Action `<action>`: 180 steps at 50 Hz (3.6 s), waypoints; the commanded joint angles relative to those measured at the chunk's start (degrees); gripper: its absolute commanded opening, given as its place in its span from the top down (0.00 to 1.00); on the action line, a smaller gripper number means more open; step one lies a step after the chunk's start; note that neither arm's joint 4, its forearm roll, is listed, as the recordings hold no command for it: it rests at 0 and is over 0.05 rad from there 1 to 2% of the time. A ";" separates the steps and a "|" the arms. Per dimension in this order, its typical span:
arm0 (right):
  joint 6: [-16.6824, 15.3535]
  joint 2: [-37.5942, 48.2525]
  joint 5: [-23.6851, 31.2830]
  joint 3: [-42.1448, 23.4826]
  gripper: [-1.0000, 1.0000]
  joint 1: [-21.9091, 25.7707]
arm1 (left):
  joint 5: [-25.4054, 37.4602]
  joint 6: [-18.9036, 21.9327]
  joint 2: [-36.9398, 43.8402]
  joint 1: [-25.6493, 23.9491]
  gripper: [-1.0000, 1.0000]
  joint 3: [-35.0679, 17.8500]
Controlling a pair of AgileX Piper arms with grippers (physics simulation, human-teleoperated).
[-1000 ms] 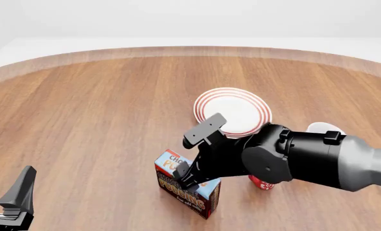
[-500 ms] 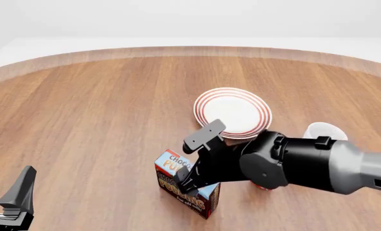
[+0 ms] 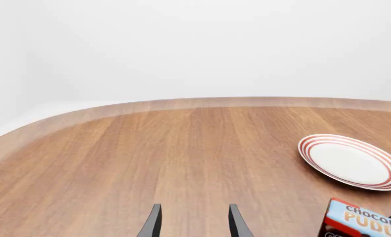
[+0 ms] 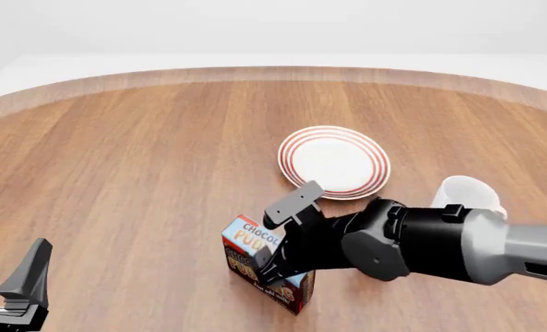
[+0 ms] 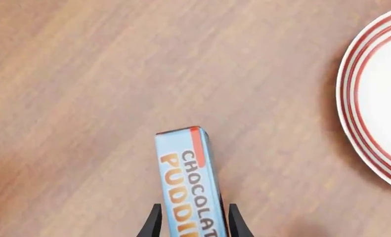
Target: Put the chocolate pudding to the right of the plate.
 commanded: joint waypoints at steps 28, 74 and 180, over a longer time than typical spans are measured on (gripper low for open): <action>-1.54 1.19 -3.38 2.24 1.00 -1.37 | 0.00 -0.01 -0.01 0.00 0.00 0.00; -9.64 -7.37 10.39 -6.63 1.00 -4.45 | 0.05 0.00 -0.02 0.16 0.00 -0.03; -17.98 -4.33 33.43 -43.51 1.00 -20.67 | 0.01 0.00 0.03 0.15 0.00 -0.03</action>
